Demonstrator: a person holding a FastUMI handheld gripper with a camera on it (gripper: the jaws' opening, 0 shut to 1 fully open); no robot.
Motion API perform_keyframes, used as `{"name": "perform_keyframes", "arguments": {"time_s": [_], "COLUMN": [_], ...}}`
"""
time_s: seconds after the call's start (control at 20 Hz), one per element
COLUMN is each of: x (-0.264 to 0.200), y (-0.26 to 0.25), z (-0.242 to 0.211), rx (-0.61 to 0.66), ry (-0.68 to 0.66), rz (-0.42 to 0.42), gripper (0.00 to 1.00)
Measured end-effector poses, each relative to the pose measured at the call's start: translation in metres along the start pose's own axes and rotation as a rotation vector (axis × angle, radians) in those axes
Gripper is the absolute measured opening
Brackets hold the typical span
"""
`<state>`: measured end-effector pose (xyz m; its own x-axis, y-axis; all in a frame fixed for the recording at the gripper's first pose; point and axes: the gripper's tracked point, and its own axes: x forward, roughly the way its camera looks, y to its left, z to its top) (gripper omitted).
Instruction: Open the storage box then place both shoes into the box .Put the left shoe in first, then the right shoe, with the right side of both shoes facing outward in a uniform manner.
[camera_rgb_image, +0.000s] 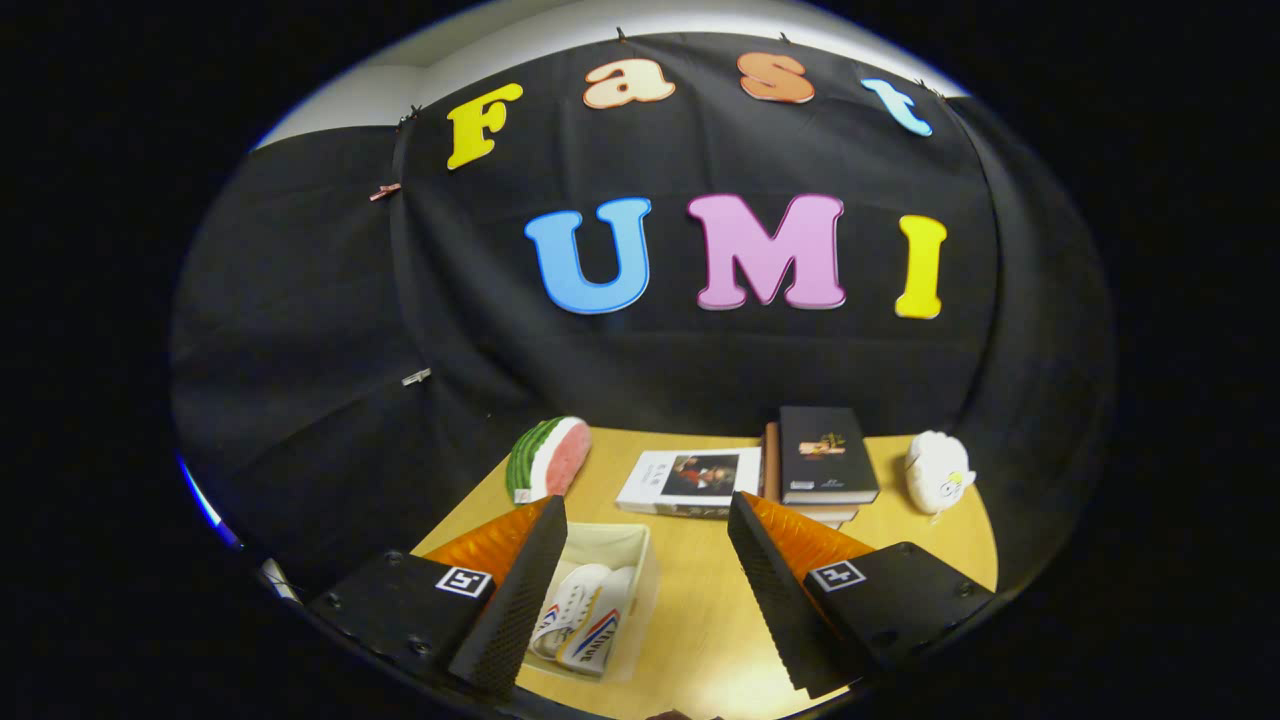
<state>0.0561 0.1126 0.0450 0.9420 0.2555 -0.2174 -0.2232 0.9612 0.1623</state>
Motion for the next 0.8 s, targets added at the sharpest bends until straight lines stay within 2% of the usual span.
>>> {"name": "perform_keyframes", "arguments": {"time_s": [0.15, 0.35, 0.5, 0.8], "x": [-0.024, -0.052, -0.068, -0.073], "y": [-0.023, -0.074, -0.077, -0.087], "z": [0.043, 0.074, 0.067, 0.028], "rx": [-0.033, -0.19, -0.193, -0.166], "ry": [-0.143, -0.29, -0.327, -0.25], "rz": [-0.076, -0.272, -0.303, -0.319], "gripper": [0.99, 0.98, 0.98, 0.98]}}
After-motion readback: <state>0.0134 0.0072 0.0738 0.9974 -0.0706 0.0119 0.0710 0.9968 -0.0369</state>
